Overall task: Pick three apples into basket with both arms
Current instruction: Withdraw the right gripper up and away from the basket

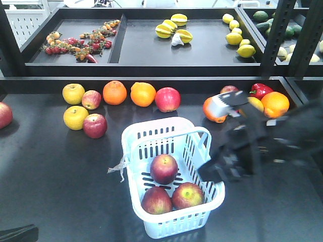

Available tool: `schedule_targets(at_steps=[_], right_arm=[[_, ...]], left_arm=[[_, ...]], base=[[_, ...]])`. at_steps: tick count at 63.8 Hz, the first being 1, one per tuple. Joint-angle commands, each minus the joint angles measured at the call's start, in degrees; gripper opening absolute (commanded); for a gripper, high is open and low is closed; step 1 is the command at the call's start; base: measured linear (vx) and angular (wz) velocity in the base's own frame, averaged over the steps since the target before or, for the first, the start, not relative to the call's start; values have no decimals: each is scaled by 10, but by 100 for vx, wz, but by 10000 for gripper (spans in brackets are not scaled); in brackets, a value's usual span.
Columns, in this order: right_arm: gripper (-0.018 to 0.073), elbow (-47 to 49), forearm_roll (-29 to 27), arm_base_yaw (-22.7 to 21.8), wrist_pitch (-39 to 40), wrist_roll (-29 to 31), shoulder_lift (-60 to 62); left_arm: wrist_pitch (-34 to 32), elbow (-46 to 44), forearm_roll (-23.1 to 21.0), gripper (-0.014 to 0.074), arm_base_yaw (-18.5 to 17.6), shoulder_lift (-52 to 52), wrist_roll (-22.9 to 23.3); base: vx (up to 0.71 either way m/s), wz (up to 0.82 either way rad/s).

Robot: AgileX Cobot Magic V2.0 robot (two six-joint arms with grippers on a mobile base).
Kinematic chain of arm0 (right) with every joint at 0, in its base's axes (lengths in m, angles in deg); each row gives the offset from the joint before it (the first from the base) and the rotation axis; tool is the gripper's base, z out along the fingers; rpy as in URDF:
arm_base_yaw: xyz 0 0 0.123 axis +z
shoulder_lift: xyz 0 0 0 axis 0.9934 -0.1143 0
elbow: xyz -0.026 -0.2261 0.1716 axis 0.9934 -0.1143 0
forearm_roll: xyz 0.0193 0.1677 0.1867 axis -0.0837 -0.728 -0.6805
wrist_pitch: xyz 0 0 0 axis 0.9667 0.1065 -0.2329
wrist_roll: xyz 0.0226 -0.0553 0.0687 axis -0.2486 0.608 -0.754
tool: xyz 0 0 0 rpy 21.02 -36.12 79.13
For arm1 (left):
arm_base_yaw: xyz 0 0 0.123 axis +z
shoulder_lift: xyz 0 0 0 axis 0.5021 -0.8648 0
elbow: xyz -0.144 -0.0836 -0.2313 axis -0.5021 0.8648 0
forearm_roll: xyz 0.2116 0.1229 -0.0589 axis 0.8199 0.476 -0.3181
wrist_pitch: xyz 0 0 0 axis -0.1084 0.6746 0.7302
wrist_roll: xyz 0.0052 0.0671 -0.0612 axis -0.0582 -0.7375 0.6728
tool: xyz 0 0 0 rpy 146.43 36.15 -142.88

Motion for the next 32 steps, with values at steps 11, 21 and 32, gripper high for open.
schedule_targets(at_steps=[11,21,32], right_arm=[[-5,-76,56,-3,56,2,262],[-4,-195,104,-3,153,-37,413],[-2,-312,236,-3,231,-165,525]], left_arm=[[-27,-15,-15,-8,-1,-2,4],[-33,-15,-15,-8,-1,-2,4],[-77,-15,-15,-8,-1,-2,4]], base=[[0,0],[0,0],[0,0]])
